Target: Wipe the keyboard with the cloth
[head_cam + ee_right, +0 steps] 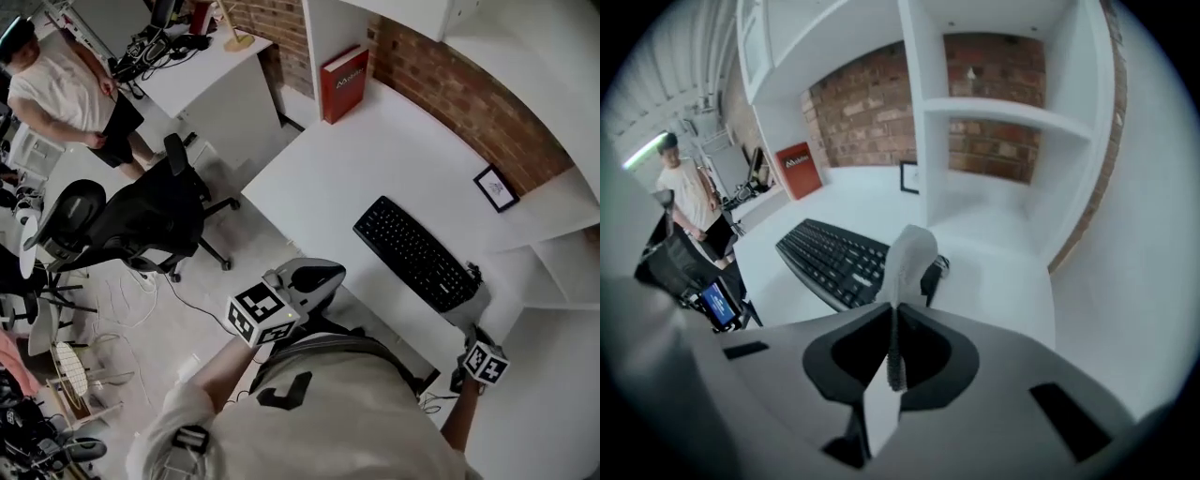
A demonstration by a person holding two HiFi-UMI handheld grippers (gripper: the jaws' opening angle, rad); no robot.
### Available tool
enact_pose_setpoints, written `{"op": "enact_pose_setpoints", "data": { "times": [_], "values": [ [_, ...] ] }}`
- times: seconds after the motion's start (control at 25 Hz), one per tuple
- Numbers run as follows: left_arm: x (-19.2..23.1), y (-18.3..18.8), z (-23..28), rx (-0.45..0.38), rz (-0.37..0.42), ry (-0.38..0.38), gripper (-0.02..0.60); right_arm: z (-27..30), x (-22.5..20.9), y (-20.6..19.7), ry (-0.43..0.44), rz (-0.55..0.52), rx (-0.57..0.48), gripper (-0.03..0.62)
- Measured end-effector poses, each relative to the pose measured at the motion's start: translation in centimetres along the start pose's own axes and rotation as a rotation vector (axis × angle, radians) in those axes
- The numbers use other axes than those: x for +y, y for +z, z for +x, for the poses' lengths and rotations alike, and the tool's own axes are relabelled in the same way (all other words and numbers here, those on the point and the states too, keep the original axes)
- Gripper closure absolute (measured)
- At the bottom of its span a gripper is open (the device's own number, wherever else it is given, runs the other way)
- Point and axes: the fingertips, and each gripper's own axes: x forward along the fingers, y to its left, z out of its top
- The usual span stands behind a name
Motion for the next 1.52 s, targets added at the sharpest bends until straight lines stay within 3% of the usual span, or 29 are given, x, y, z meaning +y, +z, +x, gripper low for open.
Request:
{"op": "enact_pose_setpoints", "data": {
  "times": [0.12, 0.2, 0.4, 0.6, 0.96, 1.32, 1.52],
  "values": [
    [2.8, 1.1, -2.0, -0.036, 0.019, 0.024, 0.578, -0.1, 6.5, 6.8, 0.088, -0.105, -0.129, 0.581],
    [4.3, 1.4, -2.9, -0.058, 0.009, 0.034, 0.577, -0.3, 10.7, 9.4, 0.14, -0.155, -0.16, 0.581],
    [6.8, 0.9, -3.7, -0.095, -0.041, 0.022, 0.577, 0.6, 19.7, 12.2, 0.274, -0.26, -0.154, 0.58],
    [9.5, 0.1, -5.4, -0.102, -0.067, 0.037, 0.577, 6.0, 28.2, 12.8, 0.383, -0.354, -0.091, 0.58],
    [15.9, -0.4, -9.1, -0.112, -0.132, 0.151, 0.577, 17.9, 35.7, 14.7, 0.322, -0.506, 0.051, 0.58],
    [16.2, -1.9, -10.1, -0.088, -0.198, 0.174, 0.578, 22.8, 34.8, 12.0, 0.201, -0.657, 0.167, 0.58],
    [17.0, -1.9, -10.7, -0.079, -0.192, 0.191, 0.577, 23.4, 34.8, 11.5, 0.187, -0.69, 0.146, 0.58]
  ]
}}
